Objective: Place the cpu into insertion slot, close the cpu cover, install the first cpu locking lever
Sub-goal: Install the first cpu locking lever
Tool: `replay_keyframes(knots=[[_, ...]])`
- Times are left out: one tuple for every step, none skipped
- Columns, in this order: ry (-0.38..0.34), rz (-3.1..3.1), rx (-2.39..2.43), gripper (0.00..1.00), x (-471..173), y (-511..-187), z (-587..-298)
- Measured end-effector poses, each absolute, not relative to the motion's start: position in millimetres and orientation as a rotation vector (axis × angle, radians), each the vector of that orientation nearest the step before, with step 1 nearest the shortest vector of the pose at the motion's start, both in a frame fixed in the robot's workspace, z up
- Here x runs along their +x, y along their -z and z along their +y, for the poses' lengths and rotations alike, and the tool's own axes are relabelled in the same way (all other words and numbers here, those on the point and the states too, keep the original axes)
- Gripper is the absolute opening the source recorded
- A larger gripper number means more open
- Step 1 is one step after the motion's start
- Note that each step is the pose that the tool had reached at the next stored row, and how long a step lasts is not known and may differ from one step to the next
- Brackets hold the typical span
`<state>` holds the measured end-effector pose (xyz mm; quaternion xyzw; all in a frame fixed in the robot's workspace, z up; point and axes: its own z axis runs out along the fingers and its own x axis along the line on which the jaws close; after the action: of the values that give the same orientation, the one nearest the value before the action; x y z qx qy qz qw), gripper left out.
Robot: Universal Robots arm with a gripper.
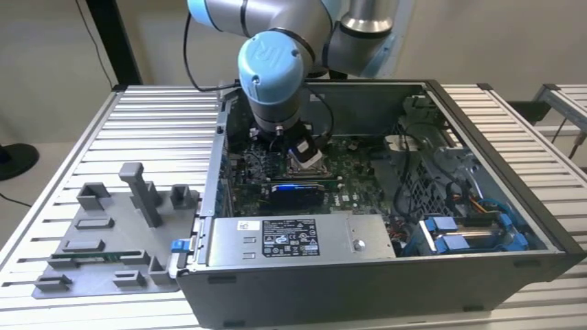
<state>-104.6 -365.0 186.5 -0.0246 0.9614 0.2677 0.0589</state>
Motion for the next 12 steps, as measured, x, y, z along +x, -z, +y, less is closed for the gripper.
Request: replay_keyframes(knots=[[-0.81, 2.912, -0.072, 0.0, -104.6, -186.5, -365.8], [-0.809, 2.912, -0.069, 0.0, -104.7, -186.4, -366.2], [-0.808, 2.912, -0.067, 0.0, -104.6, -186.3, -366.2], [-0.808, 2.911, -0.065, 0.0, -104.6, -185.9, -366.3], [-0.808, 2.911, -0.063, 0.0, -104.5, -185.3, -366.3], [-0.808, 2.911, -0.061, 0.0, -104.4, -184.7, -366.3], [-0.808, 2.911, -0.06, 0.0, -103.9, -184.0, -366.3], [-0.807, 2.91, -0.058, 0.0, -102.9, -183.4, -366.4], [-0.807, 2.91, -0.056, 0.0, -101.6, -182.9, -366.4], [-0.807, 2.91, -0.054, 0.0, -100.5, -182.5, -366.4], [-0.807, 2.91, -0.052, 0.0, -99.0, -182.0, -366.5], [-0.806, 2.91, -0.05, 0.0, -97.6, -181.6, -366.6]])
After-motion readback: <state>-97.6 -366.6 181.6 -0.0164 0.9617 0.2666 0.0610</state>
